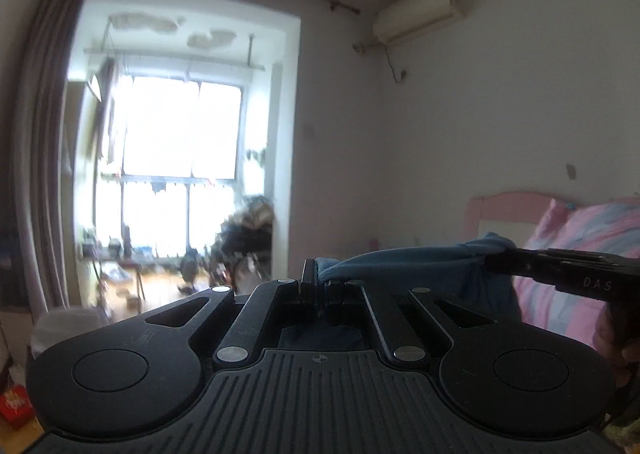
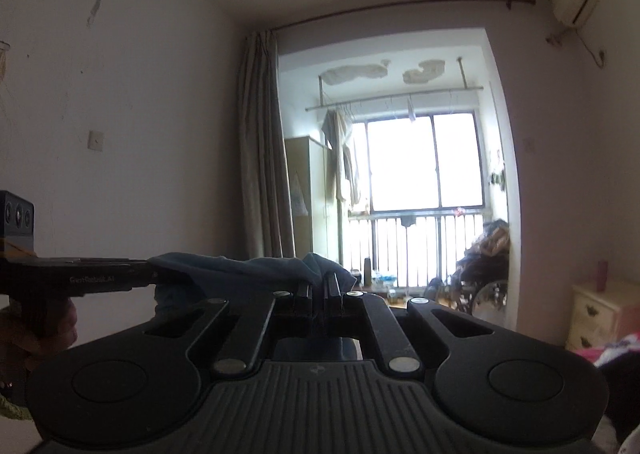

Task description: Fold clothes

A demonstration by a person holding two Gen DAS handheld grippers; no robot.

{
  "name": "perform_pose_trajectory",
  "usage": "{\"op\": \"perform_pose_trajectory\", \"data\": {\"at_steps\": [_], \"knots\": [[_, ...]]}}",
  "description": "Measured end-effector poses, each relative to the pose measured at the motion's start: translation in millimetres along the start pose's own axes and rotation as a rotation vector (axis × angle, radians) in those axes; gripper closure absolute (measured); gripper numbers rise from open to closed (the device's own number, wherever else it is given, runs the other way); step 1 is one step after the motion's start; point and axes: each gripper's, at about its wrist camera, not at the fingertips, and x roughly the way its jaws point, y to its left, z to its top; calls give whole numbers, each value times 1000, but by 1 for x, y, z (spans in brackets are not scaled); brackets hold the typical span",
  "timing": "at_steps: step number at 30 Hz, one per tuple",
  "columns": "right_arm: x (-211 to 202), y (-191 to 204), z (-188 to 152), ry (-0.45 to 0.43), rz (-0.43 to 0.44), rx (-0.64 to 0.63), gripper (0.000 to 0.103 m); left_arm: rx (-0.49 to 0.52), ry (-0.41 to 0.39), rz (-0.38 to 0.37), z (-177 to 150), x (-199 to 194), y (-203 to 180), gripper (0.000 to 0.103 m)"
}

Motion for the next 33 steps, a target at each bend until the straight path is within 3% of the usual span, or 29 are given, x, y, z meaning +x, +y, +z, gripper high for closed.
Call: {"op": "perform_pose_trajectory", "data": {"at_steps": [5, 8, 10, 12, 14, 18, 22, 23, 24, 26, 29, 31, 33], "knots": [[20, -33, -56, 149, -39, 88, 98, -4, 173, -37, -49, 46, 9, 101], [53, -59, -100, 263, -82, 163, 98, -29, 278, -69, -91, 81, 20, 95], [73, -75, -129, 341, -115, 216, 98, -58, 340, -40, -120, 107, 32, 74], [97, -96, -160, 413, -147, 279, 98, -94, 399, -16, -141, 127, 52, 63], [117, -107, -186, 475, -191, 318, 98, -123, 467, -20, -168, 142, 63, 59], [148, -138, -233, 587, -337, 326, 96, -102, 548, 17, -198, 137, 59, 47], [158, -161, -271, 687, -457, 329, 90, -122, 612, 36, -223, 132, 58, 44], [155, -160, -276, 694, -482, 317, 78, -132, 625, 42, -228, 131, 60, 44], [152, -160, -279, 692, -507, 306, 59, -138, 635, 45, -235, 132, 64, 44], [138, -155, -273, 632, -556, 284, 56, -141, 653, 43, -244, 125, 61, 44], [102, -132, -253, 432, -565, 267, 52, -139, 677, 38, -260, 115, 59, 44], [92, -122, -247, 388, -500, 280, 51, -155, 680, 42, -269, 114, 63, 44], [95, -108, -253, 457, -345, 330, 51, -176, 674, 50, -275, 113, 67, 45]]}}
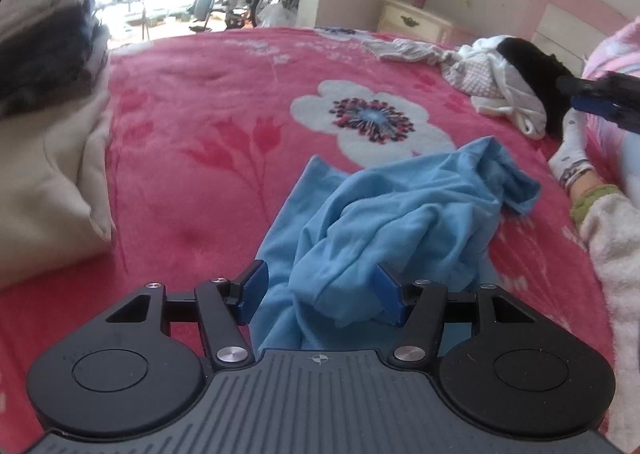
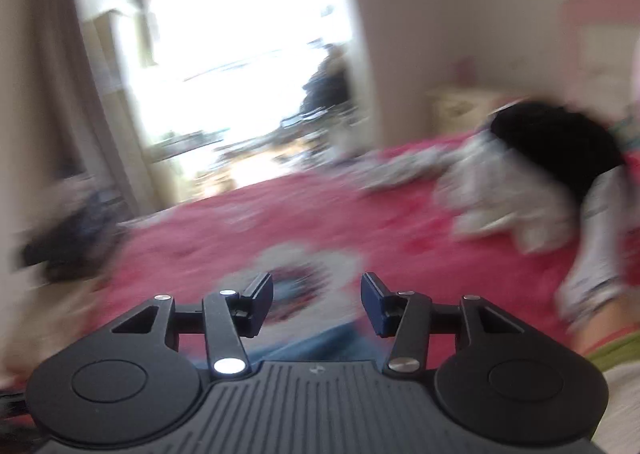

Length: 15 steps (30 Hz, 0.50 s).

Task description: Fold clothes

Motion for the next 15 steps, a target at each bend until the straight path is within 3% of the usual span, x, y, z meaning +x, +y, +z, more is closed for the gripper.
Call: {"op": "perform_pose_trajectory", "data": {"at_steps": [3, 6, 8, 10, 12, 15], "knots": [[19, 31, -29, 211, 187, -41, 51, -15, -22, 1, -4, 0, 8, 45], [46, 70, -63, 342, 231, -157, 51, -9, -54, 4, -5, -3, 14, 45], [64, 90, -79, 371, 218, -222, 52, -23, -75, -13, -5, -6, 20, 45], [79, 98, -85, 388, 211, -244, 60, -50, -91, -49, -5, -10, 26, 45], [91, 105, -86, 400, 205, -257, 98, -75, -99, -107, -4, -14, 30, 45], [85, 106, -58, 316, 218, -213, 98, -111, -90, -210, -2, -17, 37, 44]]}}
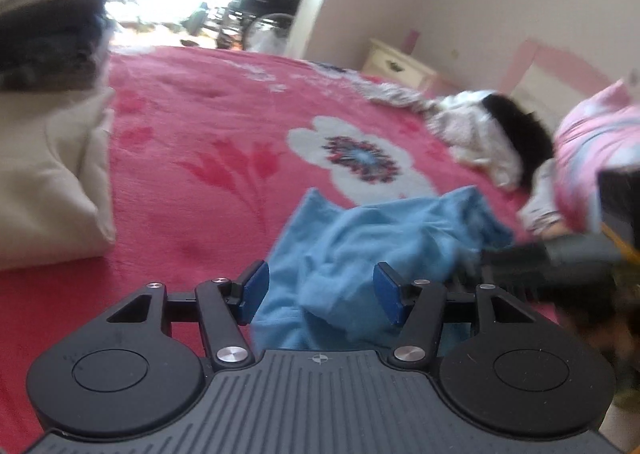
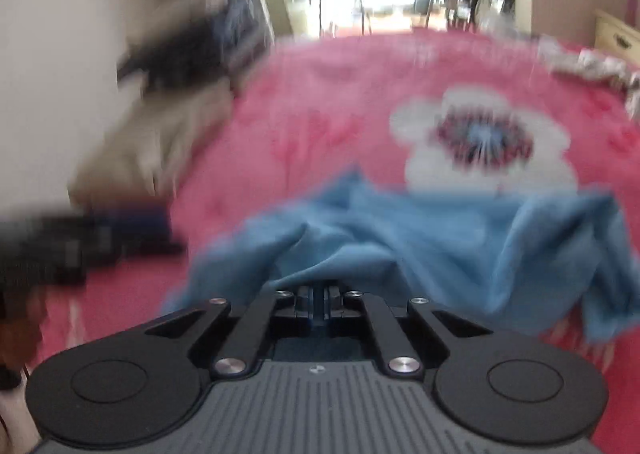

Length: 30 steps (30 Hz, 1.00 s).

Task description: Fold clothes

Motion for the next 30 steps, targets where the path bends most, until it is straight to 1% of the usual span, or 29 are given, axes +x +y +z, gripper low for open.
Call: {"op": "perform_pose_trajectory", "data": {"at_steps": [2, 4, 7, 10, 14, 16, 17, 19, 21, 24, 25, 27, 30], "knots": [[-11, -8, 23, -75, 23, 59, 98, -9, 27, -55, -1, 2, 2, 42], [-15, -21, 47, -137, 50, 140, 98, 14, 57, -73, -3, 7, -2, 41], [-8, -48, 81, -207, 97, 293, 98, 88, 111, -62, -9, 18, -13, 41], [11, -82, 104, -265, 132, 474, 98, 159, 142, -51, -17, 24, -23, 41], [30, -130, 111, -311, 151, 742, 98, 234, 144, -13, -25, 29, -30, 41], [31, -147, 104, -316, 132, 840, 98, 248, 143, -3, -26, 30, -31, 41], [31, -153, 99, -309, 118, 863, 98, 251, 146, 1, -26, 31, -31, 41], [27, -158, 86, -279, 111, 859, 98, 259, 151, 10, -27, 33, -31, 41], [16, -155, 74, -240, 83, 798, 95, 269, 159, 27, -27, 36, -32, 41], [-6, -141, 55, -221, 6, 685, 93, 290, 170, 77, -27, 37, -32, 41], [-14, -136, 49, -222, -23, 649, 92, 293, 172, 101, -27, 38, -31, 41], [-32, -125, 40, -257, -87, 594, 86, 292, 176, 155, -26, 40, -28, 42], [-55, -108, 29, -298, -183, 511, 84, 221, 170, 258, -18, 40, -11, 42]]}}
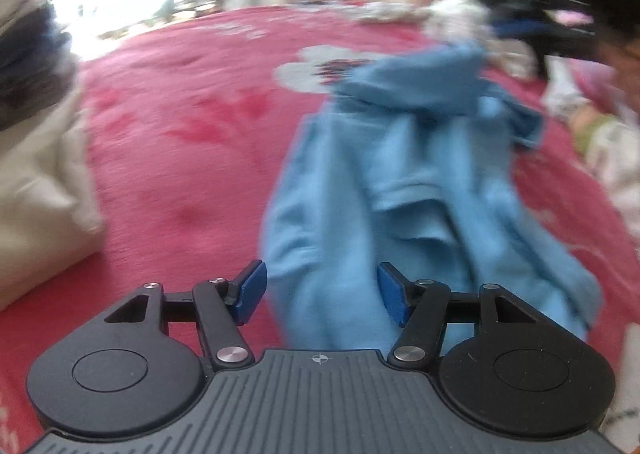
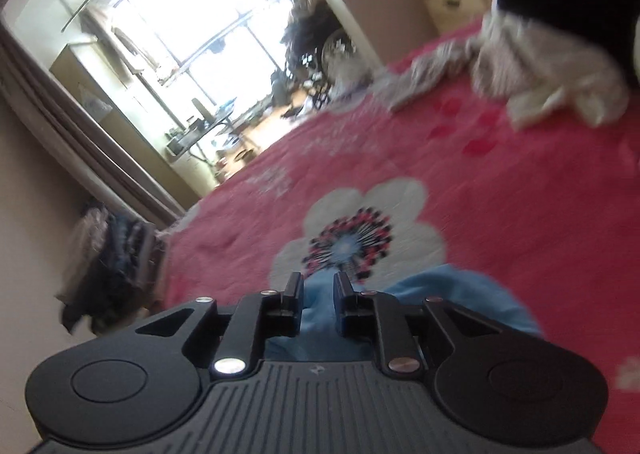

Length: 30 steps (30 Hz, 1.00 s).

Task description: Fold clothes

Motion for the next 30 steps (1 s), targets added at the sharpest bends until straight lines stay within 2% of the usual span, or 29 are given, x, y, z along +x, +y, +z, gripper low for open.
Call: {"op": "perform_pose_trajectory", "data": {"at_steps": [2, 3, 5, 7, 8, 11, 13, 16, 19, 20, 21, 22, 24, 27, 30], "knots": [[-17, 9, -6, -80, -118, -88, 82, -88, 3, 35, 2, 0, 16, 42], [-26, 15, -9, -138, -204, -141, 78, -132, 2, 44, 3, -1, 24, 42], [-38, 23, -14, -207, -260, -223, 78, -178, -31, 44, 4, -9, 33, 42], [-40, 33, -20, -154, -166, -295, 78, -166, -76, 46, 5, -20, 32, 42], [-37, 42, -25, -100, -104, -358, 78, -155, -98, 46, 5, -26, 31, 42], [-22, 77, -55, 27, 34, -605, 65, -133, -128, 40, 7, -32, 29, 42], [-9, 101, -81, 104, 95, -782, 63, -131, -120, 37, 7, -33, 28, 42], [16, 125, -117, 217, 144, -966, 63, -128, -111, 16, 9, -33, 26, 42], [40, 130, -143, 269, 90, -1096, 63, -134, -109, -81, 9, -37, 29, 42], [48, 131, -148, 284, 68, -1125, 71, -135, -97, -137, 9, -38, 29, 42], [57, 129, -147, 296, 47, -1120, 93, -132, -84, -195, 9, -38, 28, 42], [63, 127, -145, 299, 28, -1106, 100, -113, -81, -230, 8, -38, 24, 42], [62, 123, -128, 246, 12, -1021, 100, -71, -79, -292, 6, -39, 17, 41], [42, 120, -98, 125, 29, -855, 100, 2, -58, -274, 2, -33, -1, 41], [19, 120, -75, 19, 30, -748, 101, 61, -38, -242, -1, -27, -15, 41]]}}
